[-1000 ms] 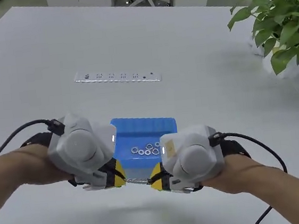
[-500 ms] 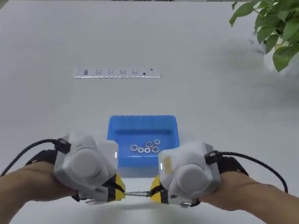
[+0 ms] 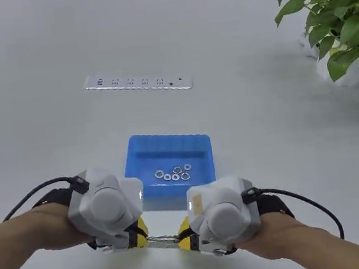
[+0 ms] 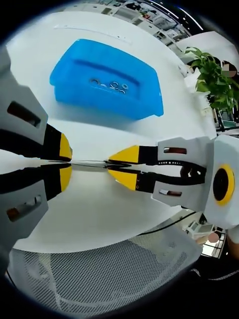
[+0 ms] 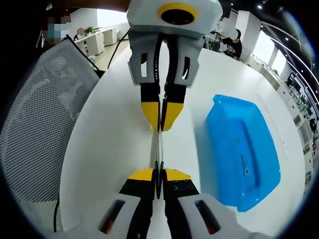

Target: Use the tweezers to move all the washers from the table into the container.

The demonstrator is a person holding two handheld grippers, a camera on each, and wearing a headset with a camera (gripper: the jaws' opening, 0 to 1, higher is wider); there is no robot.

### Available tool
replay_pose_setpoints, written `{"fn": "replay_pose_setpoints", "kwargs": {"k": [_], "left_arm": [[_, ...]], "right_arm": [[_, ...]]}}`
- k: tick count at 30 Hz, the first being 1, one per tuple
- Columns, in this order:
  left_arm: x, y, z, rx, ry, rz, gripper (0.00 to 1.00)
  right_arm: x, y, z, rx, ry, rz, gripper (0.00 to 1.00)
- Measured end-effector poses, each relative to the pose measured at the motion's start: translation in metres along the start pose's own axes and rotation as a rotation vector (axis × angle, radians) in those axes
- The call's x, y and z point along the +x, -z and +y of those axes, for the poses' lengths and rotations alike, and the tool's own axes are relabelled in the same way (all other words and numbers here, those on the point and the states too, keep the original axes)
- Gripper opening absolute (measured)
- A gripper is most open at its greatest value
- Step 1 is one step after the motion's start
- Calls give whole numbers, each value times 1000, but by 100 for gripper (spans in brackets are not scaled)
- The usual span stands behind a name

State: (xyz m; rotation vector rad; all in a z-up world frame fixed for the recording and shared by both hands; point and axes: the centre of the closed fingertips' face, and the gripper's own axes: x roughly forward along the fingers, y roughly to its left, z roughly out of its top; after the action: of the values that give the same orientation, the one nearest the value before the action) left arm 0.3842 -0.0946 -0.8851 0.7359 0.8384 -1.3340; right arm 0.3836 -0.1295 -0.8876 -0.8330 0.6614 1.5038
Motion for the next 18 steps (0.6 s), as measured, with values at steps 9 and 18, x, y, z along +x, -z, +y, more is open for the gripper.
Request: {"fn": "replay_pose_setpoints", "kwargs": {"k": [9, 18], "left_arm": [[4, 2, -2, -13, -2, -2, 7], [3, 2, -3, -27, 6, -6, 7]], "right_arm": [[2, 2, 1, 1, -2, -5, 8], [2, 2, 4, 0, -27, 6, 10]]}}
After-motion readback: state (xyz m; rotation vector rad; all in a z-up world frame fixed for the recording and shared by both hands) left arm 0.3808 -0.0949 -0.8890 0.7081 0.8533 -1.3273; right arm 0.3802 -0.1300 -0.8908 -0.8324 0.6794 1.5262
